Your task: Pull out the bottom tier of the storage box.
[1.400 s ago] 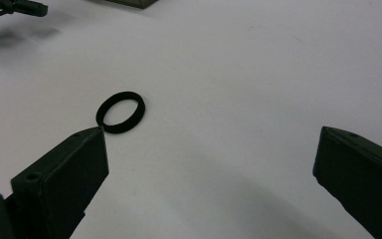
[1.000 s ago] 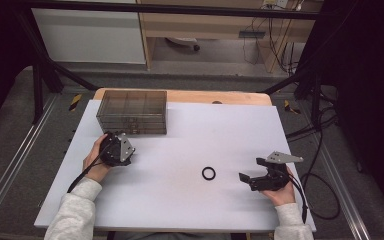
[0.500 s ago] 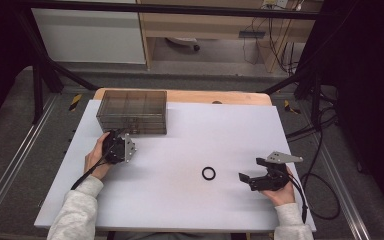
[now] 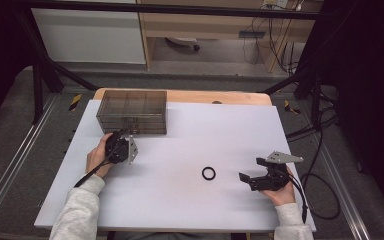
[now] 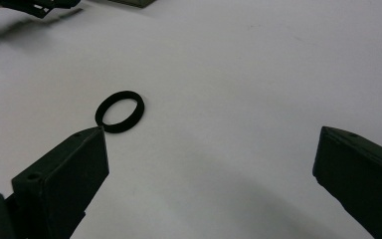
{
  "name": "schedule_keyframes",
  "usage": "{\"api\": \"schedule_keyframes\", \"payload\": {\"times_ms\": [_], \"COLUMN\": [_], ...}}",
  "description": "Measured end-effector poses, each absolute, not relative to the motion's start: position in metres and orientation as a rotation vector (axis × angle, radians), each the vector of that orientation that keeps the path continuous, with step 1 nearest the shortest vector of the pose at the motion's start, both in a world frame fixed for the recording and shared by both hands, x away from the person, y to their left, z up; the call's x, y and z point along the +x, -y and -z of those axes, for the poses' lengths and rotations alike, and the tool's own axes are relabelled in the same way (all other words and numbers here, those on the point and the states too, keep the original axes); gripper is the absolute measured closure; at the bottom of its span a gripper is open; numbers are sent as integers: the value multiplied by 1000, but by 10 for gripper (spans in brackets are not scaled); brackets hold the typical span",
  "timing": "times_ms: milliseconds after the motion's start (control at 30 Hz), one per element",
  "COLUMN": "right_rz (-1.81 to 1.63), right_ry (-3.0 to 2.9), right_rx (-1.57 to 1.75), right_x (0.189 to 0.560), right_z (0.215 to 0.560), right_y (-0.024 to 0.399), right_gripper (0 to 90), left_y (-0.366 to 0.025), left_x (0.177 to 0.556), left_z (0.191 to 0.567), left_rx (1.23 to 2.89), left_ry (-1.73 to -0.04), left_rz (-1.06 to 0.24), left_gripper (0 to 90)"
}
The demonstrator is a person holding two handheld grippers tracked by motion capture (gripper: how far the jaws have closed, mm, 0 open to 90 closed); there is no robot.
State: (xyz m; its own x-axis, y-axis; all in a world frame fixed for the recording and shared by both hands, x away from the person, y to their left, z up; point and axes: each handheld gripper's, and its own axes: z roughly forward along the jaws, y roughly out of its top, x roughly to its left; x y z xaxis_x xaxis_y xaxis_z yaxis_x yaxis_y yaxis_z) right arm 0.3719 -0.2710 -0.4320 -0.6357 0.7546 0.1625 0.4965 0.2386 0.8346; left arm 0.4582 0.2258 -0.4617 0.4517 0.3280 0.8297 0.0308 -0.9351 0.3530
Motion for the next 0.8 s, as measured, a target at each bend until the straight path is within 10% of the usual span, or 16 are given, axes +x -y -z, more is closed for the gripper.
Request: {"api": "schedule_keyframes", "payload": {"times_ms": [800], "right_rz": [-1351], "right_ry": [-2234], "right_rx": [1168], "right_x": [372], "right_z": [432], "right_y": [272], "right_gripper": [18], "left_y": [-221], "left_x": [465], "left_z": [478], "left_rx": [2449], "left_ry": [-141], "left_rz": [-1646], "left_gripper": [576]}}
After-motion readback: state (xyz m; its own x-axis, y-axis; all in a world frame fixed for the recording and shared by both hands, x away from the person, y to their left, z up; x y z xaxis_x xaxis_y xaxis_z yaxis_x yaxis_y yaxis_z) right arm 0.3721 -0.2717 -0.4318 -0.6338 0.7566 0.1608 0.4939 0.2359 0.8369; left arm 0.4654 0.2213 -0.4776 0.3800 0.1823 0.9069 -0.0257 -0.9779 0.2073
